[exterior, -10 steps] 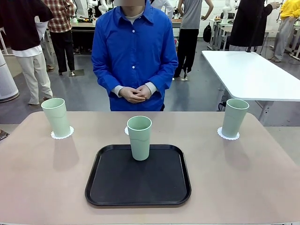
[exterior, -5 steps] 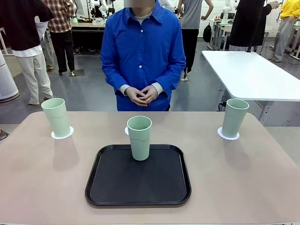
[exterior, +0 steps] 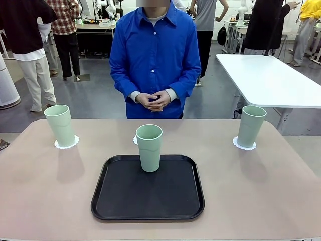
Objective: Place coasters on the table and set cups on them.
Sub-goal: Take one Reusable plastic cup from the Flat Tray and place it on a coaster set by the human.
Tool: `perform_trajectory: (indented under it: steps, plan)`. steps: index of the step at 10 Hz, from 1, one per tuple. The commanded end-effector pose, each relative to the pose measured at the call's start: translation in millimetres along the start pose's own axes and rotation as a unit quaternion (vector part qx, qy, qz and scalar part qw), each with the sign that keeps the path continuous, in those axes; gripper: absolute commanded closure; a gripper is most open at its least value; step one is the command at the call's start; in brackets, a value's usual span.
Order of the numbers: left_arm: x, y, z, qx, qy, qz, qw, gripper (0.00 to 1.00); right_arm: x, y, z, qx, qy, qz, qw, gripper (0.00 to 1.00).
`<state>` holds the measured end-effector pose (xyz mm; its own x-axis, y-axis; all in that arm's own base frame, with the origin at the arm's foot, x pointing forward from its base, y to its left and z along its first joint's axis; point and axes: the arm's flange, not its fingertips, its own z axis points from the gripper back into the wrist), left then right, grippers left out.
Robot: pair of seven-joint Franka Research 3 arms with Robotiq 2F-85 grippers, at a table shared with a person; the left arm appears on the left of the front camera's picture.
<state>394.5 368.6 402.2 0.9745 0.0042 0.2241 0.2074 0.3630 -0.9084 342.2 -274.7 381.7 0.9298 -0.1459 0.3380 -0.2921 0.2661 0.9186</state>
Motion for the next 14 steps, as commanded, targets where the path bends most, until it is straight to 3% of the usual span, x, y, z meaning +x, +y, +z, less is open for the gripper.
perform_trajectory:
  steps: [1,3,5,6,8,9,10,12,14]
  plan:
    - [0,-1,1,0.002,-0.001,0.0,1.0,0.0,0,0,0,0.0,0.0,0.0,1.0,0.0]
    - [0,-1,1,0.002,-0.001,0.0,1.0,0.0,48,60,-33,-0.05,0.029,0.068,0.996,0.0]
    - [0,-1,1,0.002,-0.001,0.0,1.0,0.0,99,130,-81,-0.142,-0.013,0.113,0.983,0.0]
    - [0,-1,1,0.002,-0.001,0.0,1.0,0.0,106,166,-118,-0.189,-0.009,0.179,0.966,0.0]
    - [0,-1,1,0.002,-0.001,0.0,1.0,0.0,88,202,-202,-0.231,0.061,0.315,0.918,0.0]
    - [0,-1,1,0.002,-0.001,0.0,1.0,0.0,73,209,-243,-0.241,0.1,0.384,0.886,0.0]
    - [0,-1,1,0.002,-0.001,0.0,1.0,0.0,58,207,-287,-0.246,0.17,0.434,0.85,0.0]
    - [0,-1,1,0.002,-0.001,0.0,1.0,0.0,25,191,-347,-0.253,0.286,0.476,0.792,0.0]
    - [0,-1,1,0.002,-0.001,0.0,1.0,0.0,-1,166,-385,-0.264,0.342,0.489,0.758,0.0]
